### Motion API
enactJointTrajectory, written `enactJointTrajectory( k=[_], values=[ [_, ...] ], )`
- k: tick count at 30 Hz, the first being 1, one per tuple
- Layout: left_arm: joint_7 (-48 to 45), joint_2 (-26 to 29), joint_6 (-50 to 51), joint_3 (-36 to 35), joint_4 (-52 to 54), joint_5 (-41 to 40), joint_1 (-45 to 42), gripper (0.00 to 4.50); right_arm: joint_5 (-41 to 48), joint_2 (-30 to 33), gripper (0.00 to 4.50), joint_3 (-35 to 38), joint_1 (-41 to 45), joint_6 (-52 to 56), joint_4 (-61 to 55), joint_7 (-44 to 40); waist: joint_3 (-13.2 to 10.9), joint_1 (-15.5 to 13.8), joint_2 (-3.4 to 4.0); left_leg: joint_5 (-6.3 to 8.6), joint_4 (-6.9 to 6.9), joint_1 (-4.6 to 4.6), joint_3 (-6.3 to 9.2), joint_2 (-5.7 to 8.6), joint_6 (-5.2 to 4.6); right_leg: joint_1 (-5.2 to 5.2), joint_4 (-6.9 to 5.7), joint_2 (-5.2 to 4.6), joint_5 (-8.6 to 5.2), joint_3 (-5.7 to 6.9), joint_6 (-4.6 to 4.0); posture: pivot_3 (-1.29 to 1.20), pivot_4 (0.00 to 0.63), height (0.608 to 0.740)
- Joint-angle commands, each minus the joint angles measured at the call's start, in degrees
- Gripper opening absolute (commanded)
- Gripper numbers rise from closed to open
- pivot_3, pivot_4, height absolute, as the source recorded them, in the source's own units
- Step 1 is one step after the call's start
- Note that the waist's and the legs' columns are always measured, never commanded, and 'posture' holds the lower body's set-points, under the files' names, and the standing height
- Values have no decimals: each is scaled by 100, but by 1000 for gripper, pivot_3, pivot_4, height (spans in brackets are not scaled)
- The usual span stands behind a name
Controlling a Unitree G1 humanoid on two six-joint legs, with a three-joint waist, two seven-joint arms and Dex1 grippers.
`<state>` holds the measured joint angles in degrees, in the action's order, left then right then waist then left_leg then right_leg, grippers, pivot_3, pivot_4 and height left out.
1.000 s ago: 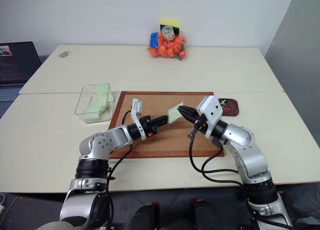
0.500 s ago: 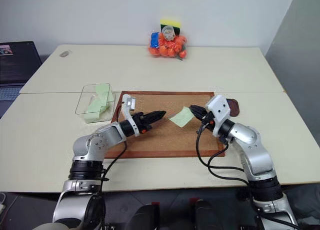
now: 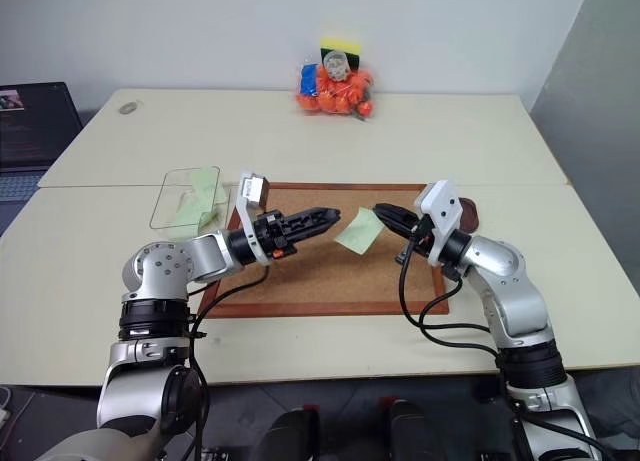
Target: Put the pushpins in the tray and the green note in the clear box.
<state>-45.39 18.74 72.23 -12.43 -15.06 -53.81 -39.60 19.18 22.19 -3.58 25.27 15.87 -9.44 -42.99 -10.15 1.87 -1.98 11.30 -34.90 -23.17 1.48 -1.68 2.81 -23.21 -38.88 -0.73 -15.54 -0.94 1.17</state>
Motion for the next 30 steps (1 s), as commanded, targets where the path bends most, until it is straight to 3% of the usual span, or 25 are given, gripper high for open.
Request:
enactJointTrajectory(
  k=[1, 10, 13, 27, 30],
  values=[
    [-155, 78, 220, 210, 287, -89, 54, 3310, 242, -48, 0, 27, 42, 149, -475, 3, 0, -1, 0, 0, 0, 0, 0, 0, 0, 0, 0, 0, 0, -1, 0, 0, 150, 740],
    [65, -262, -53, 175, 338, -61, 19, 3310, 363, -133, 0, -108, -106, 496, -868, 106, 0, -10, 0, 0, 0, 0, 0, 0, 0, 0, 0, -1, 0, -1, 0, 0, 150, 740],
    [82, -339, -99, 186, 433, -84, 67, 2899, 303, -158, 0, -170, -165, 473, -844, 116, 0, -7, 0, 0, 0, 0, 0, 0, 0, 0, 0, -2, 0, -2, 0, 0, 150, 740],
    [68, -232, -259, 328, 642, 42, 341, 28, 283, -118, 0, -174, -168, 431, -797, 174, 0, -4, 0, 0, 0, 1, -1, 1, 0, 0, 0, -2, 0, -3, 0, 0, 150, 740],
    [92, -239, -310, 313, 618, 75, 340, 28, 296, -105, 0, -162, -150, 446, -804, 170, 0, -4, 0, 0, 0, 1, -1, 1, 0, 0, 0, -2, 0, -2, 0, 0, 150, 740]
  ],
)
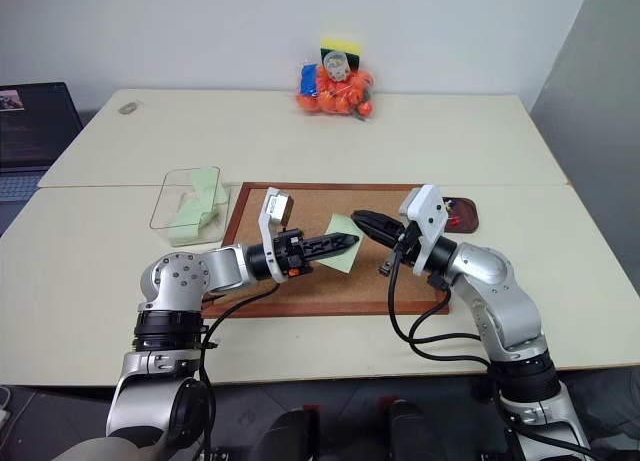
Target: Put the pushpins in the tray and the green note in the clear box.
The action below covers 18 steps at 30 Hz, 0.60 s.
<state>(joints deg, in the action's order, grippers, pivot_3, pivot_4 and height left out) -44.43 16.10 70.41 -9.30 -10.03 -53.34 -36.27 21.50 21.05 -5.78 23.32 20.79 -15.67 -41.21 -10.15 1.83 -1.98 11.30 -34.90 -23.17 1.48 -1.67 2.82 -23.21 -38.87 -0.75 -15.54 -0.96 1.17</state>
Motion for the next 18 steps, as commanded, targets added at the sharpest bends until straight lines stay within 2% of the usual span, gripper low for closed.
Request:
enactJointTrajectory(
  k=[1, 18],
  values=[
    [5, 13, -145, -4, 105, 38, 0, 28, 65, 11, 0, 55, 49, -42, -184, -8, 0, 0, 0, 0, 0, 0, 0, 0, 0, 0, 0, 0, 0, -1, 0, 0, 150, 740],
    [685, -318, -461, -140, -201, 351, -19, 28, 220, 12, 0, 143, -192, 465, -760, 246, 0, 0, 0, 0, 0, 0, -1, 0, 0, 0, 0, 0, 0, -1, 0, 0, 150, 740]
  ],
)
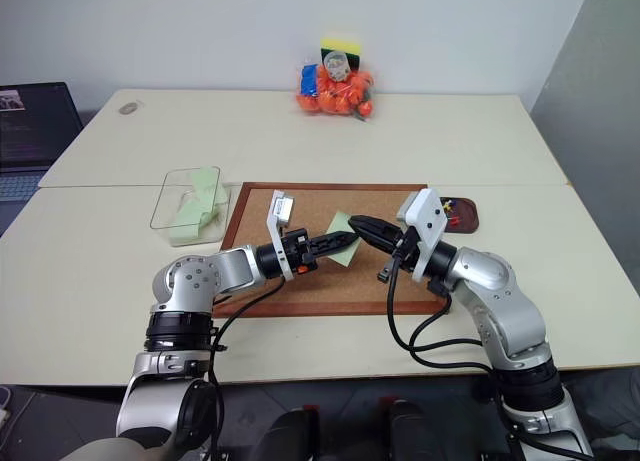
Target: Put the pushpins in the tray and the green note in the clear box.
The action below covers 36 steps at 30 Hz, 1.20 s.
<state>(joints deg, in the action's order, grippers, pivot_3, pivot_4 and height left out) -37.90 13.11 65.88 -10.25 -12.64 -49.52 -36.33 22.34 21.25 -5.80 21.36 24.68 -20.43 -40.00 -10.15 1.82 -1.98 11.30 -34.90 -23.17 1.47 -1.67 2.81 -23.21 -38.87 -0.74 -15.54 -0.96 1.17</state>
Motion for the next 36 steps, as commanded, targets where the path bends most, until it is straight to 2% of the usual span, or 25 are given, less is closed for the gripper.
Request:
enactJointTrajectory(
  k=[1, 6, 9, 12, 15, 18, 29, 36],
  values=[
    [13, -5, -45, -14, 95, 3, 0, 28, 72, 4, 0, 177, 5, 71, -216, 209, 0, 1, 0, 0, 0, 0, 0, 0, 0, 0, 0, 0, 0, 0, 0, 0, 150, 740],
    [-479, 372, -983, 773, 970, 698, 244, 28, -625, 34, 0, 561, 151, -64, 622, 1166, 0, -6, 0, 0, 1, 0, -3, 1, 0, 0, 0, -1, 0, -3, 0, 0, 150, 740],
    [-932, 808, -2664, 1842, 1426, 2022, 416, 28, -910, 58, 0, 875, 297, 68, 1303, 1743, 0, -20, 0, 0, 1, 0, -3, 2, 1, 0, 1, -4, 0, -3, -1, 0, 150, 740],
    [-1025, 900, -3767, 2348, 1376, 2802, 444, 28, -979, 51, 0, 1059, 482, 184, 1864, 2015, -1, -34, 2, 0, 4, 0, -7, 4, 1, -1, 3, -7, 4, -8, -8, 0, 150, 740],
    [-1003, 804, -4365, 2519, 1215, 3183, 418, 28, -972, -1, 0, 1197, 708, 257, 2398, 2153, -1, -24, 2, 0, 3, -2, -12, 4, 0, -1, 6, -7, 3, -10, -6, 0, 150, 740],
    [-995, 734, -4953, 2765, 1028, 3649, 355, 28, -1084, -24, 0, 1384, 1177, -22, 3521, 2436, -1, 1, 2, 0, 4, -2, -12, 2, -1, -1, 6, -5, 1, -10, -2, 0, 150, 740],
    [-899, 471, -5362, 2774, 771, 4072, 412, 28, -1177, -37, 0, 1660, 2123, -799, 5386, 2696, -3, -2, 5, 1, 2, -10, -13, 4, -2, -5, 5, -4, 2, -9, 0, 0, 150, 740],
    [-867, 421, -5335, 2738, 822, 4145, 488, 0, -1133, -111, 1590, 1791, 2226, -888, 5653, 2797, -5, 4, 8, 1, 2, -10, -12, 3, -2, -5, 5, -3, 2, -9, 0, 0, 150, 740]
  ],
)
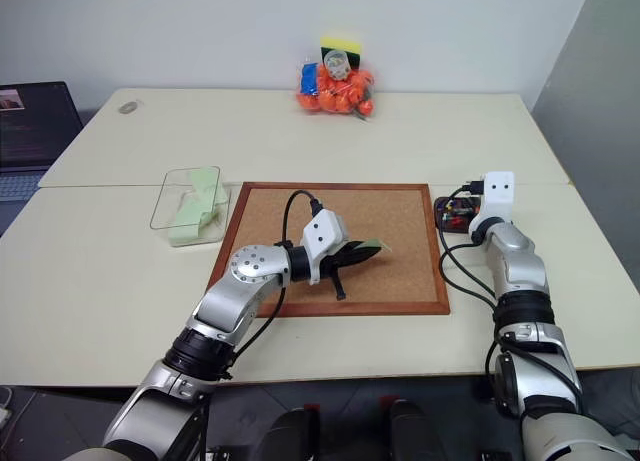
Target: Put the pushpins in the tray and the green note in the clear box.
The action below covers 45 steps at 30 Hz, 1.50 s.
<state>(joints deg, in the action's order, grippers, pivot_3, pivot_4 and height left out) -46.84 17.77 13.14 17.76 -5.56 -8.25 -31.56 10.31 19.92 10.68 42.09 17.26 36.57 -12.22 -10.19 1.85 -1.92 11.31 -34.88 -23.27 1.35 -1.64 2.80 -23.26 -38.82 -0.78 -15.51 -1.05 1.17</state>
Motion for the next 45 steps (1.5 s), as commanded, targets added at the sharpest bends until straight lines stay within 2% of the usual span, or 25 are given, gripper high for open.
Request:
enactJointTrajectory(
  k=[1, 9, 13, 19, 25, 28, 36, 37, 39, 45],
  values=[
    [26, -53, -48, -70, 120, 19, 6, 0, 69, 22, 1827, 149, 150, -150, -43, 20, -1, 1, 2, 0, 0, 0, -1, 0, 0, 0, -1, 0, 0, -1, 0, 0, 150, 740],
    [4, -88, -51, -140, 16, 5, -82, 0, 71, 46, 3672, 132, -42, -6, -417, -86, -1, 1, 2, 0, -1, 1, 0, 0, 0, 0, -2, 0, 0, 0, 0, 0, 150, 740],
    [65, -80, 37, -247, 70, -63, -53, 0, 51, 93, 4464, -63, -427, 174, -1171, -352, -1, -4, 2, 0, -1, 0, 2, 0, 0, 0, -2, 0, 0, 1, 0, 0, 150, 740],
    [544, -77, 575, -882, 373, -358, 5, 0, 564, 150, 4491, -438, -1329, 469, -3263, -1404, -3, 13, 5, 0, -2, -3, 7, -1, 0, -2, -3, 2, -1, 5, 1, 0, 150, 740],
    [2016, -8, 1057, -1946, 768, -177, 87, 0, 1277, 104, 4491, -936, -1798, 790, -5064, -2183, -3, 17, 5, 0, -3, 0, 12, -6, 0, -2, -5, 6, -1, 7, 2, 0, 150, 740],
    [3179, 155, 1040, -2634, 775, 266, 23, 0, 1622, -2, 4491, -1204, -1742, 1052, -5551, -2373, -3, 15, 5, 0, -4, 1, 13, -6, 0, 0, -4, 5, -1, 8, 2, 0, 150, 740],
    [4473, 304, 1247, -3548, 431, 486, 21, 0, 1967, -132, 4491, -1422, -1595, 1374, -5789, -2470, -3, -39, 2, 0, -6, -3, 14, 0, 1, 1, -2, -5, 1, 12, 5, 0, 150, 740],
    [4524, 300, 1280, -3595, 383, 463, 26, 371, 1970, -134, 4500, -1427, -1579, 1380, -5782, -2465, -3, -41, 1, 0, -6, -3, 14, 1, 1, 1, -1, -6, 2, 13, 6, 0, 150, 740],
    [4579, 318, 1278, -3573, 323, 490, 37, 606, 1966, -132, 4500, -1422, -1554, 1387, -5759, -2464, -4, -40, 1, 0, -7, -4, 14, 1, 1, 1, -1, -6, 2, 14, 6, 0, 150, 740],
    [4667, 346, 1180, -3565, 104, 462, -56, 1770, 1932, -74, 4500, -1377, -1537, 1383, -5734, -2443, -6, -34, -7, 0, -7, -6, 17, 0, 1, 1, -1, -5, 3, 17, 5, 0, 150, 740]
  ],
)
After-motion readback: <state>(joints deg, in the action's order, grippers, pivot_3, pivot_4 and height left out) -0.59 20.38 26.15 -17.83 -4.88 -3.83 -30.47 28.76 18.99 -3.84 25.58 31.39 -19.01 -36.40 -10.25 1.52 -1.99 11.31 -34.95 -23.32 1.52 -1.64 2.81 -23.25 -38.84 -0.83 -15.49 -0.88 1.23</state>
